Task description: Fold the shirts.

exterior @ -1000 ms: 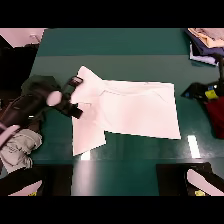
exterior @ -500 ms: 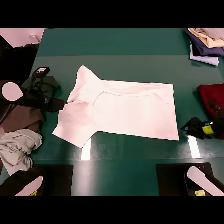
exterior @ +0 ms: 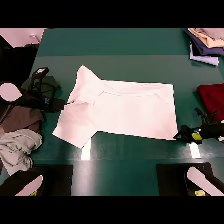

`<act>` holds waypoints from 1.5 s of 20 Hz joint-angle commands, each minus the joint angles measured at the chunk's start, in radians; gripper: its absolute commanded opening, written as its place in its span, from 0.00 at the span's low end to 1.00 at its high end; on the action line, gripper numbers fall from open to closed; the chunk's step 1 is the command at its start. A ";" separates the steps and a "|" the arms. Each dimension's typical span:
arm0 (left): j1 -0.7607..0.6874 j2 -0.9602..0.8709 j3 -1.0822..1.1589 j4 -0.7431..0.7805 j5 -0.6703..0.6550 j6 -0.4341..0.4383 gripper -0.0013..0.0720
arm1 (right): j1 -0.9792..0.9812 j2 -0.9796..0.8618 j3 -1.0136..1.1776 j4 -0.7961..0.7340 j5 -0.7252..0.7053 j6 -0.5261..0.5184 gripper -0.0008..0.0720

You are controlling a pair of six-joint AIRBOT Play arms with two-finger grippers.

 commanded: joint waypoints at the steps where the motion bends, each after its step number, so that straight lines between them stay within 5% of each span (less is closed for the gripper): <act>1: 0.002 0.001 0.005 -0.004 0.021 0.002 0.06 | 0.060 0.002 0.031 0.003 -0.020 -0.002 0.04; 8: 0.006 0.001 0.479 0.001 0.026 0.002 0.06 | 0.088 0.151 0.500 0.407 -0.050 0.002 0.03; 16: 0.005 0.020 1.254 0.031 0.002 0.002 0.06 | 0.089 0.194 1.272 0.401 -0.123 0.082 0.03; 23: 0.005 0.224 1.275 -0.044 0.117 0.002 0.06 | 0.089 0.194 1.653 0.005 0.046 0.249 0.03; 30: 0.005 0.156 1.009 0.005 -0.055 0.001 0.06 | 0.089 0.124 1.490 -0.088 0.272 0.270 0.03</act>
